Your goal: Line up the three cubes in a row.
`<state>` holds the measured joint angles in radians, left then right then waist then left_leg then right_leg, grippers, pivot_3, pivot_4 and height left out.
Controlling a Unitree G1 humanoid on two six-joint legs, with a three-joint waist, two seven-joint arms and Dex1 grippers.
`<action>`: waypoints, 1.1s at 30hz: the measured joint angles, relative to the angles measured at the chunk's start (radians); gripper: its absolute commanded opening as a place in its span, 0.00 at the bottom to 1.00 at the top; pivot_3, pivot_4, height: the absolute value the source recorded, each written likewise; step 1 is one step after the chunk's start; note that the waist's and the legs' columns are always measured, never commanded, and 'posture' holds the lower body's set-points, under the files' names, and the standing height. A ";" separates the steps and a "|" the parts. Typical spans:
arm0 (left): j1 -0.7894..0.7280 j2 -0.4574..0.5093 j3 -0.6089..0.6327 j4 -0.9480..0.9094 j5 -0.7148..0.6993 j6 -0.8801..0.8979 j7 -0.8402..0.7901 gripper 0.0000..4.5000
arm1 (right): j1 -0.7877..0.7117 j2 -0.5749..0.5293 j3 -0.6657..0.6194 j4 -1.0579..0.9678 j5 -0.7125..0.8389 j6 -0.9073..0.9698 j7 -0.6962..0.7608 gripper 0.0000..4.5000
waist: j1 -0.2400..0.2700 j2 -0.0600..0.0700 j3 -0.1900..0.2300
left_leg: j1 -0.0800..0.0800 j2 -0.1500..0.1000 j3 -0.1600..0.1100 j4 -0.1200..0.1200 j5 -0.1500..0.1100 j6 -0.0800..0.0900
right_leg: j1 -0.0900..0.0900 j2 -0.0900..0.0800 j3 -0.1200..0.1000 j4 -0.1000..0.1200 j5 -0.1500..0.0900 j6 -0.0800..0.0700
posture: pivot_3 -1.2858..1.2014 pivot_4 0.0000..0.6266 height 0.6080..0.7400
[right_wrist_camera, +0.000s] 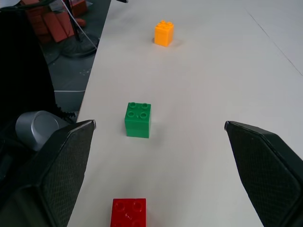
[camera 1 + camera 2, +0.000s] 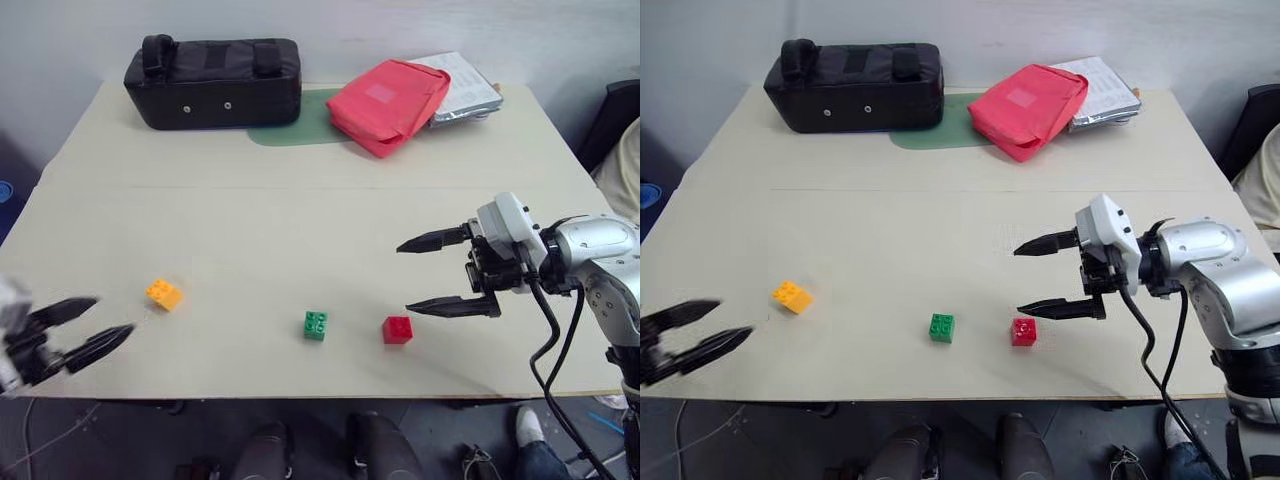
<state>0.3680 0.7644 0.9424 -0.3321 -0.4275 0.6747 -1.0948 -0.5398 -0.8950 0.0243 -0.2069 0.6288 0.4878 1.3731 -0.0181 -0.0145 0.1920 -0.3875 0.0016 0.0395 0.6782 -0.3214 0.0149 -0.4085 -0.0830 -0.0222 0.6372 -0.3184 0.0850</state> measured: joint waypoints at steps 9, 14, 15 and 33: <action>-0.058 0.063 -0.081 0.041 -0.020 -0.053 0.034 0.98 | -0.019 0.009 0.013 0.005 -0.012 0.012 0.007 1.00 | 0.013 -0.001 -0.001 | 0.000 -0.003 -0.001 -0.005 0.000 0.000 | -0.001 -0.003 -0.001 -0.001 0.000 -0.001 | 0.52 0.24 1.00; -0.181 0.106 -0.277 0.091 0.004 -0.059 0.088 0.98 | -0.012 0.013 0.008 -0.018 -0.011 0.021 -0.007 1.00 | 0.008 0.000 -0.001 | 0.001 -0.003 0.000 -0.012 0.003 -0.002 | -0.003 -0.003 -0.001 -0.001 0.000 -0.001 | 0.52 0.24 1.00; -0.228 0.111 -0.335 0.135 0.025 -0.077 0.107 0.98 | -0.005 0.015 0.008 -0.026 -0.011 0.022 -0.013 1.00 | 0.007 0.000 -0.001 | 0.001 -0.003 -0.001 -0.012 0.004 -0.002 | -0.003 -0.003 -0.001 -0.001 0.000 -0.001 | 0.52 0.24 1.00; -0.452 0.118 -0.578 0.393 0.091 -0.184 0.155 0.51 | 0.054 0.022 -0.029 -0.081 0.007 0.034 -0.084 1.00 | -0.009 0.000 -0.001 | 0.001 -0.003 0.000 -0.012 0.004 -0.002 | -0.003 -0.002 -0.001 0.003 0.000 -0.001 | 0.52 0.24 1.00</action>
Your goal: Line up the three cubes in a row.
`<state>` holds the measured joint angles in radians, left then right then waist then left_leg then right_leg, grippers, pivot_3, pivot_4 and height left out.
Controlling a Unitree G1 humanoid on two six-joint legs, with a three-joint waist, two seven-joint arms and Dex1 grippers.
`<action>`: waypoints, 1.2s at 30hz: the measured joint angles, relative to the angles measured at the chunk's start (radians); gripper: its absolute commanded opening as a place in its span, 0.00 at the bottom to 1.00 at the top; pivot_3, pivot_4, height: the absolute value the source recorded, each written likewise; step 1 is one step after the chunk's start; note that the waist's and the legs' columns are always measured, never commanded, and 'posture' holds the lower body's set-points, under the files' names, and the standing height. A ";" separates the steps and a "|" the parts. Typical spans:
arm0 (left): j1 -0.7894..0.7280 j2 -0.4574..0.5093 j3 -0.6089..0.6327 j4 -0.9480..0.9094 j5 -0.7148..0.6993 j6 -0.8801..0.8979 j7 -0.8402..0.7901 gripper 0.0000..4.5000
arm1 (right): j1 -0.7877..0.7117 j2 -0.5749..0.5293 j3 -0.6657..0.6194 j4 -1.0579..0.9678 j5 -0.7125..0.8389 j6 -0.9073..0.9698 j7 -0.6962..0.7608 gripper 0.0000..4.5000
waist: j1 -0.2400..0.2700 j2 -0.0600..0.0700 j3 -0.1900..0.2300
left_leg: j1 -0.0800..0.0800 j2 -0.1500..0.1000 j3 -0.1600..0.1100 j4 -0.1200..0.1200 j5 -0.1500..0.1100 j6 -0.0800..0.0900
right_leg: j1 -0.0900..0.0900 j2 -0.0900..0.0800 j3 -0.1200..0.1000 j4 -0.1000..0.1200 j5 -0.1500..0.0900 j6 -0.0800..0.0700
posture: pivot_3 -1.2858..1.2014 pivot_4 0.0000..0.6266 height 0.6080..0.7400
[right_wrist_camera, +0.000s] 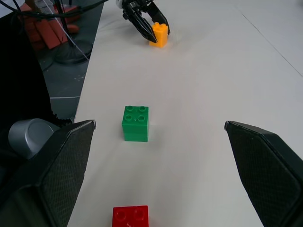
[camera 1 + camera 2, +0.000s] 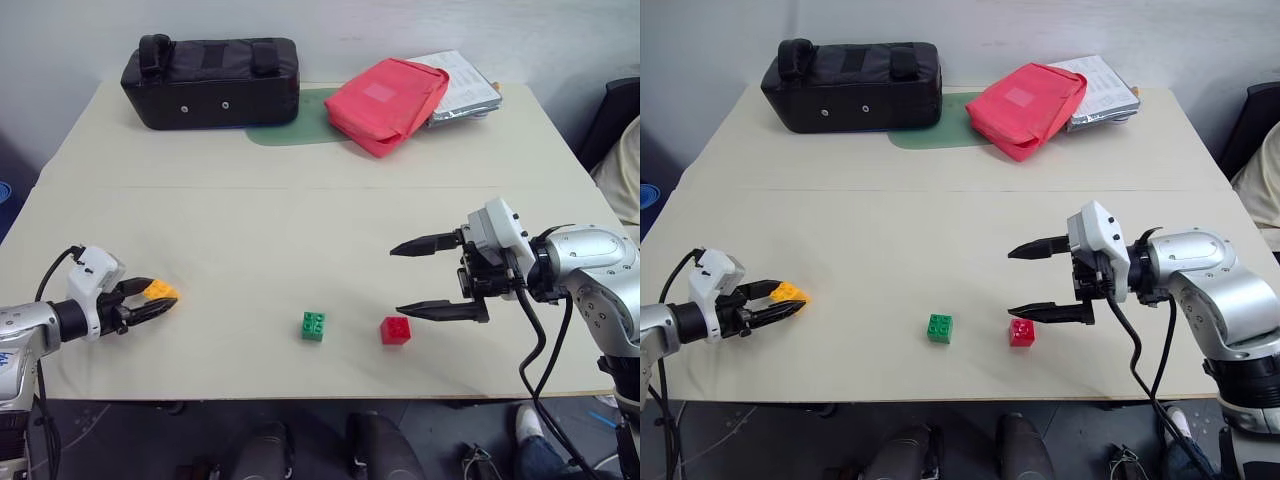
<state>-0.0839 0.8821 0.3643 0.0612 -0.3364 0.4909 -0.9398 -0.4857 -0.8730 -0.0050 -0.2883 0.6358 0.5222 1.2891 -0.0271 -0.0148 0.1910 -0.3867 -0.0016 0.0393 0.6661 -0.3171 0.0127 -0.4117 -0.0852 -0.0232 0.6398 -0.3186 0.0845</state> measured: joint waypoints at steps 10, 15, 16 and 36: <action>-0.035 0.002 -0.019 -0.071 -0.050 0.003 -0.063 0.33 | 0.007 -0.001 -0.004 -0.002 0.000 -0.002 -0.015 1.00 | 0.002 0.000 0.000 | 0.000 0.000 0.000 0.000 0.000 0.000 | 0.000 0.000 0.000 -0.002 0.000 0.000 | 0.52 0.24 1.00; -0.140 0.037 -0.177 -0.233 -0.094 0.012 -0.194 0.33 | 0.039 -0.023 -0.009 -0.018 -0.011 -0.015 -0.010 1.00 | 0.011 0.000 0.000 | 0.000 -0.001 0.000 0.001 0.000 0.000 | 0.001 -0.001 0.000 -0.002 0.000 0.000 | 0.52 0.24 1.00; -0.158 0.045 -0.213 -0.254 -0.092 0.002 -0.225 0.33 | 0.044 -0.024 -0.009 -0.025 -0.015 -0.019 -0.007 1.00 | 0.012 0.000 0.000 | 0.000 -0.001 0.000 0.000 0.000 0.000 | 0.001 0.000 0.000 -0.002 0.000 0.000 | 0.52 0.24 1.00; -0.354 0.031 -0.511 0.035 0.117 -0.366 -0.469 0.33 | 0.160 -0.060 -0.092 -0.141 0.012 0.024 -0.060 1.00 | 0.005 0.000 0.000 | -0.001 0.000 0.001 0.002 0.002 0.002 | 0.000 0.003 0.001 0.004 0.000 0.000 | 0.52 0.24 1.00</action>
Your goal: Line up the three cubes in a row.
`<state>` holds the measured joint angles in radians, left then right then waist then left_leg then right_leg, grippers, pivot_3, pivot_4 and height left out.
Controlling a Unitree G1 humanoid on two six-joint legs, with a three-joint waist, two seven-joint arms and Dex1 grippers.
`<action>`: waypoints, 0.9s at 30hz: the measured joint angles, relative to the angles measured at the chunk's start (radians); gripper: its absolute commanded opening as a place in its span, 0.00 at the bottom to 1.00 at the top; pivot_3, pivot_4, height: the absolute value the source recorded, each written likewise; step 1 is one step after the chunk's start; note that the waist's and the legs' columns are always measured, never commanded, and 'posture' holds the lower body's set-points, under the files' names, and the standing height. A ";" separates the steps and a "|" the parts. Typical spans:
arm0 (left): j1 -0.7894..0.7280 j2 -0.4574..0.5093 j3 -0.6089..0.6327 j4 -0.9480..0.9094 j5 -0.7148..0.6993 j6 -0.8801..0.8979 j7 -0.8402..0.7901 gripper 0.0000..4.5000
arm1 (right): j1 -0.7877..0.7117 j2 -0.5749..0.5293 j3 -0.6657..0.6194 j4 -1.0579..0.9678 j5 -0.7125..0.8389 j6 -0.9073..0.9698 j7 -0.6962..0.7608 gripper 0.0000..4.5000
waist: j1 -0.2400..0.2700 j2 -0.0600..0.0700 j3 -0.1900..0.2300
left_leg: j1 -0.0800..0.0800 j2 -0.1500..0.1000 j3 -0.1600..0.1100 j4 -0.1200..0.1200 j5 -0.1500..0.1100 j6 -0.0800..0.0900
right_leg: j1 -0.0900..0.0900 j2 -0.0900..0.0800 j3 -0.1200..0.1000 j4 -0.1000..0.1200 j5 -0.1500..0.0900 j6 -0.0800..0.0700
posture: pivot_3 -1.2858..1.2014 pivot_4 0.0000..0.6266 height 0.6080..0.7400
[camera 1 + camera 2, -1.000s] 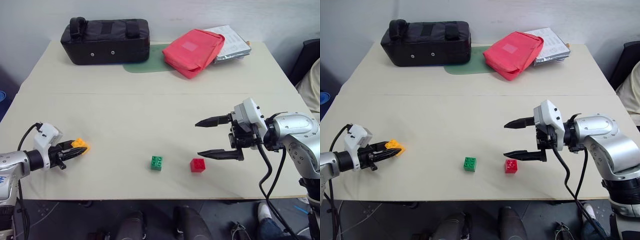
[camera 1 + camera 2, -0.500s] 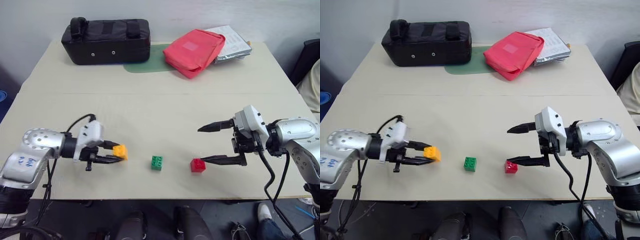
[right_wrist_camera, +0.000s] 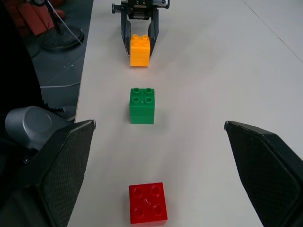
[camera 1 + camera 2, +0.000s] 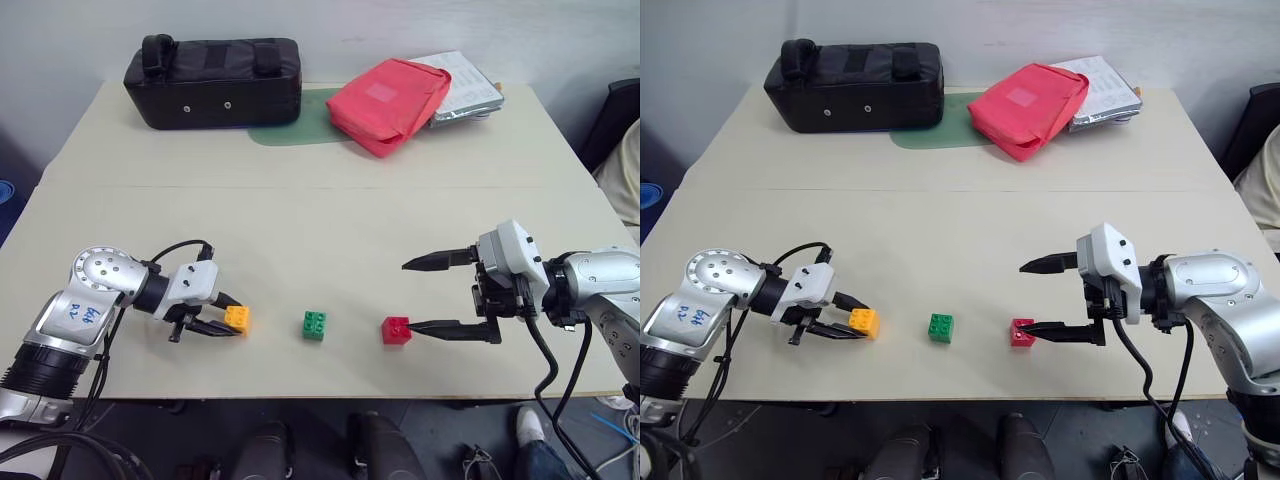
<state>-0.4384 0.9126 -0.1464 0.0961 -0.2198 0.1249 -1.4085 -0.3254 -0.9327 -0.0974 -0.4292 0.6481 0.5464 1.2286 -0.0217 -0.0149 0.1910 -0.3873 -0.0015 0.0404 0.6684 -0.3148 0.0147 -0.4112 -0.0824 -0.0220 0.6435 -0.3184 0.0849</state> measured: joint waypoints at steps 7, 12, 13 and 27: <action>0.001 -0.028 0.000 0.035 0.019 -0.061 0.017 0.50 | 0.000 -0.001 -0.001 0.000 0.001 0.001 -0.004 1.00 | 0.000 0.000 0.000 | 0.000 0.000 0.000 0.000 0.000 0.000 | 0.000 0.000 0.000 0.000 0.000 0.000 | 0.52 0.24 1.00; 0.015 -0.034 0.002 0.037 0.019 -0.058 0.019 0.82 | 0.000 -0.015 -0.001 0.001 -0.002 -0.002 0.008 1.00 | 0.000 0.000 0.000 | 0.000 0.000 0.000 0.001 0.000 0.000 | 0.000 0.000 0.000 0.000 0.000 0.000 | 0.52 0.24 1.00; 0.015 -0.033 0.009 0.036 0.016 -0.054 0.018 0.88 | 0.000 -0.017 -0.001 0.001 -0.002 -0.003 0.010 1.00 | 0.000 0.000 0.000 | 0.000 0.000 0.000 0.001 0.000 0.000 | 0.000 0.000 0.000 0.000 0.000 0.000 | 0.52 0.24 1.00; 0.247 0.309 0.398 -0.149 -0.197 0.136 -0.092 1.00 | 0.376 -0.138 -0.352 0.119 -0.032 -0.134 0.209 1.00 | 0.000 0.000 0.000 | 0.002 0.000 0.000 -0.001 -0.002 0.005 | 0.002 -0.001 0.000 -0.002 0.000 0.000 | 0.52 0.24 1.00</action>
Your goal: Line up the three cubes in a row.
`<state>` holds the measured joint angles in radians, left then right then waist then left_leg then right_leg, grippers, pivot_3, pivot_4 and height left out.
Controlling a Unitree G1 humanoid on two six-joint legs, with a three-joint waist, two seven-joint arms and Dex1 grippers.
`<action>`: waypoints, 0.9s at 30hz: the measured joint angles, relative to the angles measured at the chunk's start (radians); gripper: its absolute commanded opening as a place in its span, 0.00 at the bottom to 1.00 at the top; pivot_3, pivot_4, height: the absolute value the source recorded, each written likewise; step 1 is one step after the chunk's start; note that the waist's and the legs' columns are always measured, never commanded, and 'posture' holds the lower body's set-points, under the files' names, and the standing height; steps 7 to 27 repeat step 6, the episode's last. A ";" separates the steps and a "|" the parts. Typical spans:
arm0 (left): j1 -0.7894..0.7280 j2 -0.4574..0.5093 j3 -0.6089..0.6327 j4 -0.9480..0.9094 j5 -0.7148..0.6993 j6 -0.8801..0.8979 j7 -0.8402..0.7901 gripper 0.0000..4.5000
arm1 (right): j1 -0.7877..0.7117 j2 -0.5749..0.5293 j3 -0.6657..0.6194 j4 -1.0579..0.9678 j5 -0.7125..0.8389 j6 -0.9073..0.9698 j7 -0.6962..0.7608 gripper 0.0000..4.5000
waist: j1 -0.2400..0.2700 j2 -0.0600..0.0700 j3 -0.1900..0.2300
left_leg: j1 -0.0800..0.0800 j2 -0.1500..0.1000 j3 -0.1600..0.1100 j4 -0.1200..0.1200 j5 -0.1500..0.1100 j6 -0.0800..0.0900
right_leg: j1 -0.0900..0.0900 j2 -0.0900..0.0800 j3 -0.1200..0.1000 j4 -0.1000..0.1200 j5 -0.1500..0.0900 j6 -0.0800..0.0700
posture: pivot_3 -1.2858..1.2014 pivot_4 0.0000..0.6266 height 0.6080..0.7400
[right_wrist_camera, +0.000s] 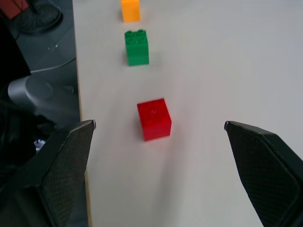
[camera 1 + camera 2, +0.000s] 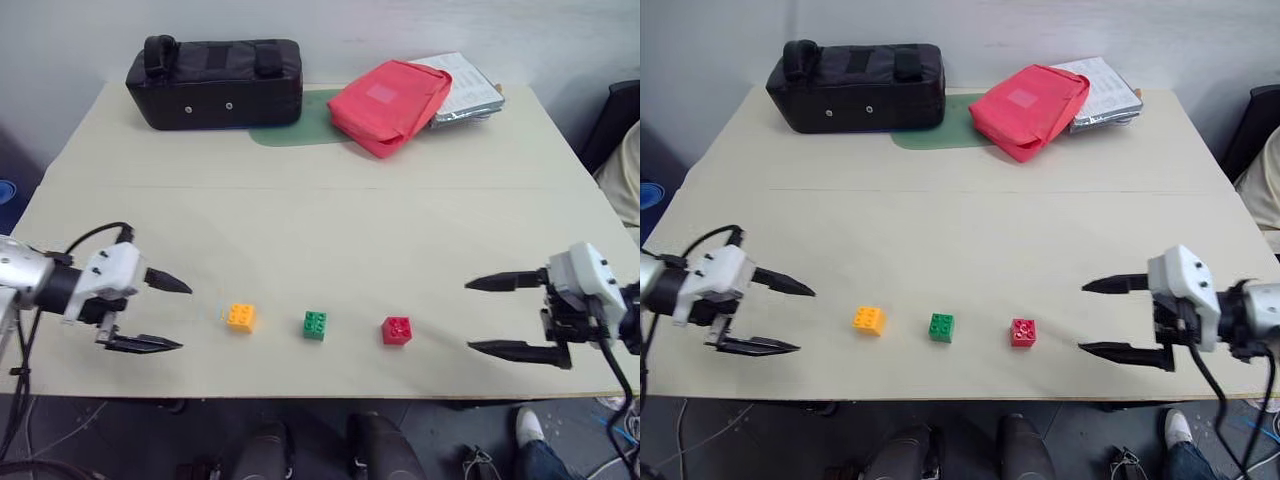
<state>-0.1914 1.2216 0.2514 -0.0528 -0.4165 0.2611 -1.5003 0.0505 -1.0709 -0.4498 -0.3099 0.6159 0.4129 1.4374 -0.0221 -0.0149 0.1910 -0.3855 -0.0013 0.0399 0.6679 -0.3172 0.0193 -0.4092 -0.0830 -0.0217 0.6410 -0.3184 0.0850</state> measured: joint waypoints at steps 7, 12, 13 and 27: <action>0.026 0.041 0.071 -0.007 -0.029 0.035 0.000 1.00 | 0.088 -0.032 -0.083 0.128 -0.046 -0.103 0.098 1.00 | 0.000 0.000 0.000 | 0.001 0.000 0.000 -0.001 0.000 0.000 | 0.000 0.000 0.000 -0.002 0.000 0.000 | 0.52 0.24 1.00; 0.026 0.041 0.071 -0.007 -0.029 0.035 0.000 1.00 | 0.088 -0.032 -0.083 0.128 -0.046 -0.103 0.098 1.00 | 0.000 0.000 0.000 | 0.001 0.000 0.000 -0.001 0.000 0.000 | 0.000 0.000 0.000 -0.002 0.000 0.000 | 0.52 0.24 1.00; 0.026 0.041 0.071 -0.007 -0.029 0.035 0.000 1.00 | 0.088 -0.032 -0.083 0.128 -0.046 -0.103 0.098 1.00 | 0.000 0.000 0.000 | 0.001 0.000 0.000 -0.001 0.000 0.000 | 0.000 0.000 0.000 -0.002 0.000 0.000 | 0.52 0.24 1.00; 0.026 0.041 0.071 -0.007 -0.029 0.035 0.000 1.00 | 0.088 -0.032 -0.083 0.128 -0.046 -0.103 0.098 1.00 | 0.000 0.000 0.000 | 0.001 0.000 0.000 -0.001 0.000 0.000 | 0.000 0.000 0.000 -0.002 0.000 0.000 | 0.52 0.24 1.00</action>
